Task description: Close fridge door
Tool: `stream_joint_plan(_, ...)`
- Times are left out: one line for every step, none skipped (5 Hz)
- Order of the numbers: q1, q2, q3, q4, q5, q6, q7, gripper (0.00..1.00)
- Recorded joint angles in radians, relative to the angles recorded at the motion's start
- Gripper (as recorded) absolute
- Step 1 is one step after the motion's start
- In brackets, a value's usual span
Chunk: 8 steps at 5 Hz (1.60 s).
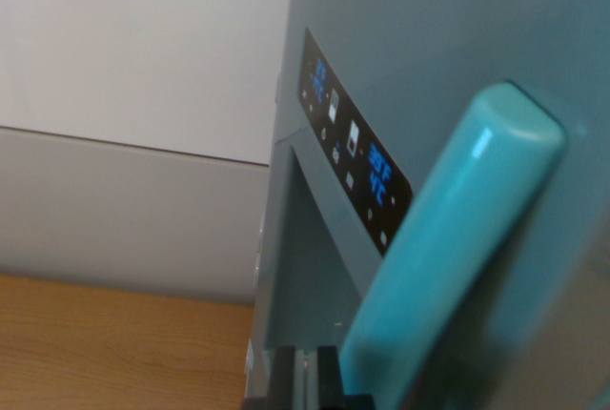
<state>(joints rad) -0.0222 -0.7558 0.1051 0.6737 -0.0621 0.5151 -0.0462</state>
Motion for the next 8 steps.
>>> stream_joint_plan(0.0000, 0.000, 0.000, 0.000, 0.0000, 0.000, 0.000, 1.00)
stream_joint_plan(-0.0011, 0.059, -0.007, 0.040, 0.0000, 0.000, 0.000, 1.00)
stream_joint_plan(-0.0011, 0.059, -0.007, 0.040, 0.0000, 0.000, 0.000, 1.00)
stream_joint_plan(-0.0013, 0.110, -0.038, 0.073, 0.0000, -0.001, 0.000, 1.00)
stream_joint_plan(-0.0013, 0.110, -0.038, 0.073, 0.0000, -0.001, 0.000, 1.00)
stream_joint_plan(-0.0013, 0.149, -0.080, 0.097, 0.0000, -0.001, 0.000, 1.00)
stream_joint_plan(-0.0013, 0.149, -0.080, 0.097, 0.0000, -0.001, 0.000, 1.00)
stream_joint_plan(-0.0013, 0.187, -0.126, 0.131, 0.0000, -0.001, 0.000, 1.00)
